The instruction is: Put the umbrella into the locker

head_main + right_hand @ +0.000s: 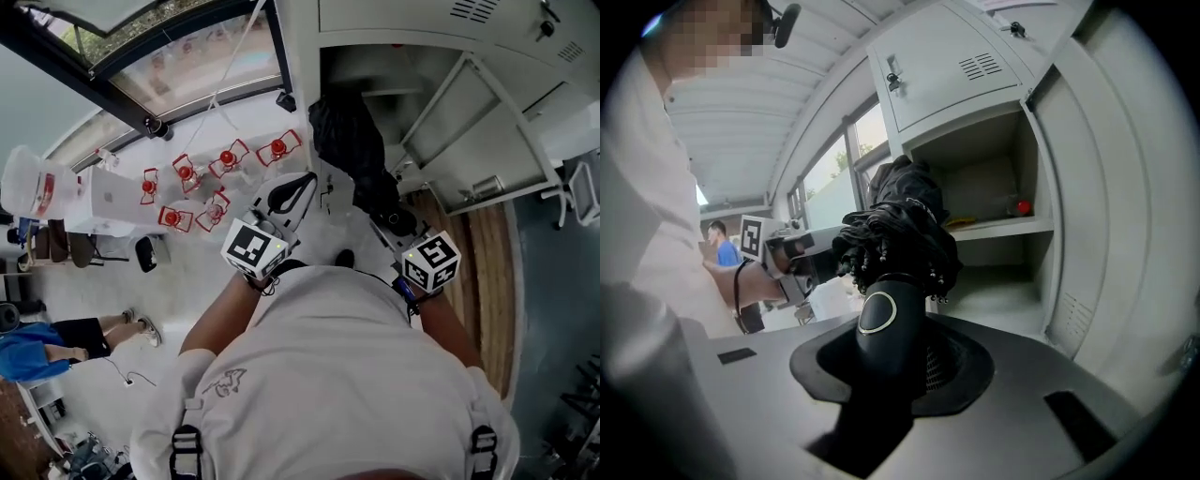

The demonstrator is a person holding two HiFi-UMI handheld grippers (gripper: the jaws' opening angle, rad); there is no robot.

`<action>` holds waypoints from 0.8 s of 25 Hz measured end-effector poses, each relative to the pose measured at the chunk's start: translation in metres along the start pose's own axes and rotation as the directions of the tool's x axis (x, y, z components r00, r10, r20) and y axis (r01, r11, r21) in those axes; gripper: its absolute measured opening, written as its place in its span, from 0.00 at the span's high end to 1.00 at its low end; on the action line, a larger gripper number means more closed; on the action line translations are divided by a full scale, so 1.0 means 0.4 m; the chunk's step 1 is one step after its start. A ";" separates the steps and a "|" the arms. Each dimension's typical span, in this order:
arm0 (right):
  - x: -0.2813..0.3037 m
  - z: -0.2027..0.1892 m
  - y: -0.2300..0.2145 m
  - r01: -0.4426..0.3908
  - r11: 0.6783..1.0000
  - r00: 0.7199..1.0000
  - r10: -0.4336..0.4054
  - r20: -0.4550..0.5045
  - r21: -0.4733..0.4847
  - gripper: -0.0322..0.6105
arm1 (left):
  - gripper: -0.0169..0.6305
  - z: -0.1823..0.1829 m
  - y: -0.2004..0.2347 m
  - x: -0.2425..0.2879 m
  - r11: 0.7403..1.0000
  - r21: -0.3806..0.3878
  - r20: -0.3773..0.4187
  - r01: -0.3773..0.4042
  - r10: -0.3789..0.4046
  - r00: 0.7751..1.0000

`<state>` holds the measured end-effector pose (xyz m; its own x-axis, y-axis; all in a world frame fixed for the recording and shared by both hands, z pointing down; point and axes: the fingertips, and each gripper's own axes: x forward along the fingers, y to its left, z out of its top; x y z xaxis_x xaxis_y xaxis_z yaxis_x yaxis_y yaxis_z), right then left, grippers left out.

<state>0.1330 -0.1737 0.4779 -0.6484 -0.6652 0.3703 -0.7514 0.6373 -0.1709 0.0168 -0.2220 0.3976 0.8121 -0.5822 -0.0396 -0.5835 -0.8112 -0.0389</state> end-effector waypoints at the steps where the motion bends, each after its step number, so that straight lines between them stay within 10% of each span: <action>1: -0.013 -0.007 -0.017 -0.007 1.000 1.000 0.007 -0.007 -0.005 0.75 | 0.96 -0.002 -0.005 0.019 1.000 -0.001 0.005 -0.006 0.006 1.000; 20: -0.037 -0.160 -0.205 0.042 0.996 0.989 -0.030 -0.147 0.075 0.74 | 0.96 -0.105 -0.026 0.158 0.998 -0.061 -0.047 -0.018 0.015 0.999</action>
<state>0.2121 -0.1912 0.5448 -0.6002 -0.6198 0.5056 -0.7850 0.5778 -0.2236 0.0746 -0.2526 0.4376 0.8027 -0.5964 0.0067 -0.5964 -0.8024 0.0231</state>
